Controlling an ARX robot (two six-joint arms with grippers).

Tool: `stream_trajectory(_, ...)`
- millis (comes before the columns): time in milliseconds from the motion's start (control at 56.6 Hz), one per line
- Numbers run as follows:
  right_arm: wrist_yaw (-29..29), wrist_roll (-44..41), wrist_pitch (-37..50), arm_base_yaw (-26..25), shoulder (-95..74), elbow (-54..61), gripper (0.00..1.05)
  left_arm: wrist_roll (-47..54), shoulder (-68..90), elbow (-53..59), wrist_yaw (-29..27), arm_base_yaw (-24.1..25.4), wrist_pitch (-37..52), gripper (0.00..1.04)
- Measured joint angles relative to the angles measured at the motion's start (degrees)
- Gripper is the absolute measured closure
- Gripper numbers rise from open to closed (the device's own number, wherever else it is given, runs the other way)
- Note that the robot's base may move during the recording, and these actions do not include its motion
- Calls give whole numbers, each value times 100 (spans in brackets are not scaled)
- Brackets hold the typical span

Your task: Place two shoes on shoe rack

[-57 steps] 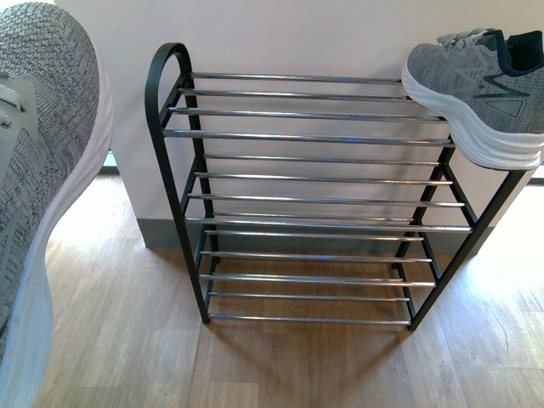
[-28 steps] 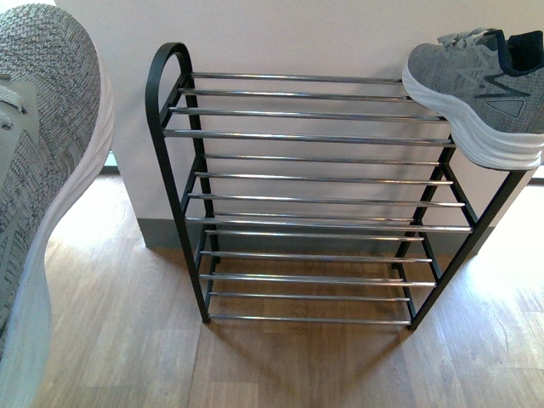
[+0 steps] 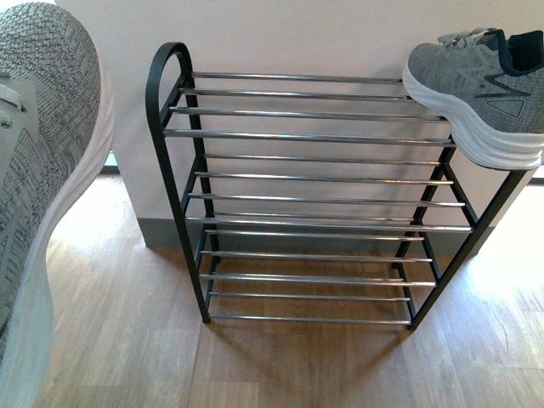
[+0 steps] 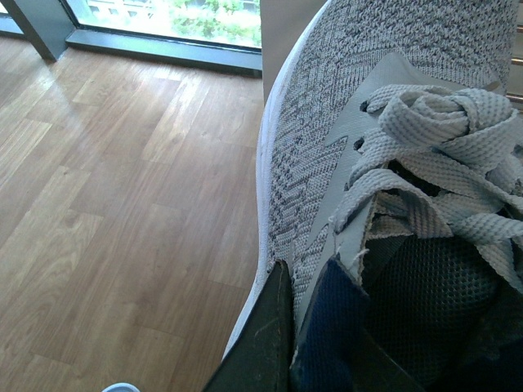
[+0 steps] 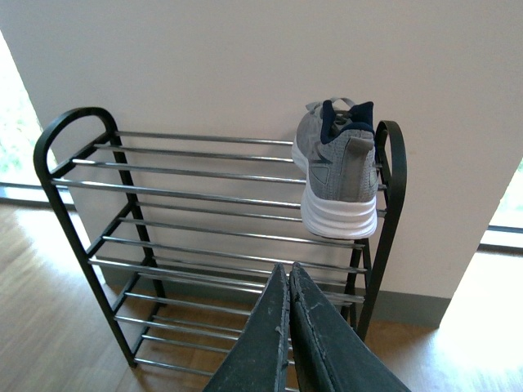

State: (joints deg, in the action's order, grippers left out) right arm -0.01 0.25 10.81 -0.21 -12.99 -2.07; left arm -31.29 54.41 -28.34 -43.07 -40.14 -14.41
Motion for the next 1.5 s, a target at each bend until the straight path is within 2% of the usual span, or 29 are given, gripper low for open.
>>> stream_trajectory(194, 2, 0, -46, 0, 284, 87, 103, 0, 0, 0, -2, 0, 0, 103)
stream_trajectory(283, 4, -2, -1001, 0, 1073, 85, 103, 0, 0, 0, 0, 0, 0, 103)
stream_trajectory(796, 2, -7, -1062, 2, 1263, 85, 103, 0, 0, 0, 0, 0, 0, 103)
stream_trajectory(1096, -4, -9, -1062, 2, 1266, 85, 54, 0, -2, 0, -2, 0, 0, 103)
stream_trajectory(1308, -2, -7, -1062, 0, 1268, 85, 8, 0, -4, 0, -15, 0, 0, 103)
stream_trajectory(1503, 20, -7, -1062, 7, 1272, 85, 9, 0, 4, 0, 4, -4, 0, 103)
